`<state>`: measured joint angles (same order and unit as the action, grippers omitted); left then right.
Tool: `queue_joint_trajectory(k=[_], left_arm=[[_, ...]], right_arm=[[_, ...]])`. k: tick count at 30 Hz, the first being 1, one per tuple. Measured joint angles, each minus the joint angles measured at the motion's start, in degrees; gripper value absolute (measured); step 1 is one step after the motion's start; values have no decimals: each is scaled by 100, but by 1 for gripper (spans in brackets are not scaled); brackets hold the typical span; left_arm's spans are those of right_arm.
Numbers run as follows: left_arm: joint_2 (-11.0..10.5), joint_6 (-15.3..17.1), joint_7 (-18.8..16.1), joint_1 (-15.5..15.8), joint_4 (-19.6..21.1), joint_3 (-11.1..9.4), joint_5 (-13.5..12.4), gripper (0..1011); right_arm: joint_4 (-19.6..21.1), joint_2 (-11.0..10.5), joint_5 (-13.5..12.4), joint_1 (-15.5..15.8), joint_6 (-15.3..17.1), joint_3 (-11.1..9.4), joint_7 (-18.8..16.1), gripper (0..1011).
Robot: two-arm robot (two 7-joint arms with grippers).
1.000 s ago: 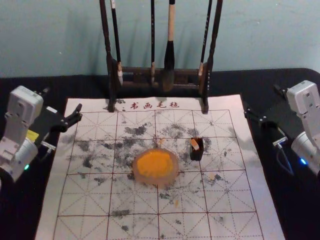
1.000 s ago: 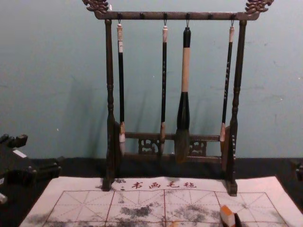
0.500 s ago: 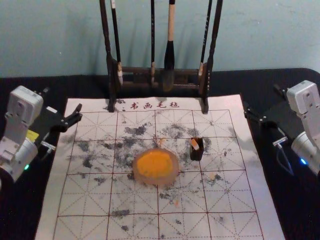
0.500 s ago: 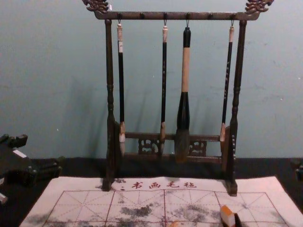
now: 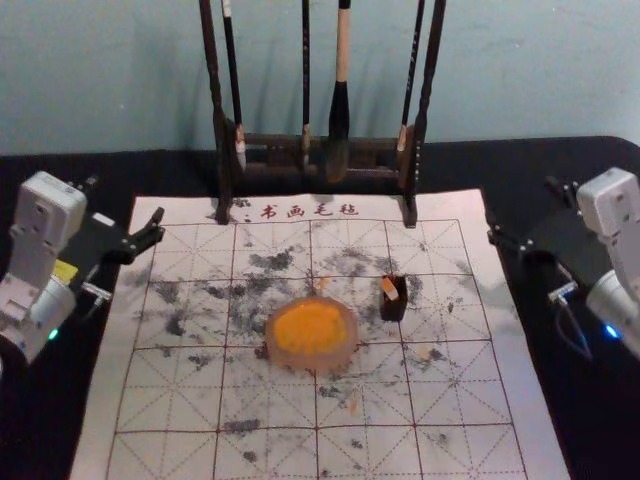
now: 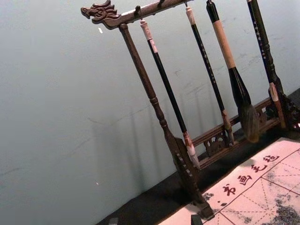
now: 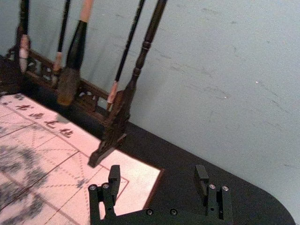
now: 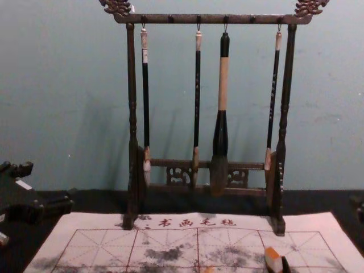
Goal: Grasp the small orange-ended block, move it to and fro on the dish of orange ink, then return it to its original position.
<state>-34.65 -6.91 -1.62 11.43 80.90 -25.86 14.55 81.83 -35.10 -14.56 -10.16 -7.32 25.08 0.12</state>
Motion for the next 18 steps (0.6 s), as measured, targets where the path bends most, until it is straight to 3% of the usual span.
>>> queue_joint_trajectory(k=[11, 18], left_arm=[[0, 0, 0, 0, 0, 0, 0, 1001], [0, 0, 0, 0, 0, 0, 0, 1001]], right_arm=[[700, -453, -103, 803, -15, -176, -378, 1002], [1046, -641, 116, 1316, -472, -151, -566, 1002]])
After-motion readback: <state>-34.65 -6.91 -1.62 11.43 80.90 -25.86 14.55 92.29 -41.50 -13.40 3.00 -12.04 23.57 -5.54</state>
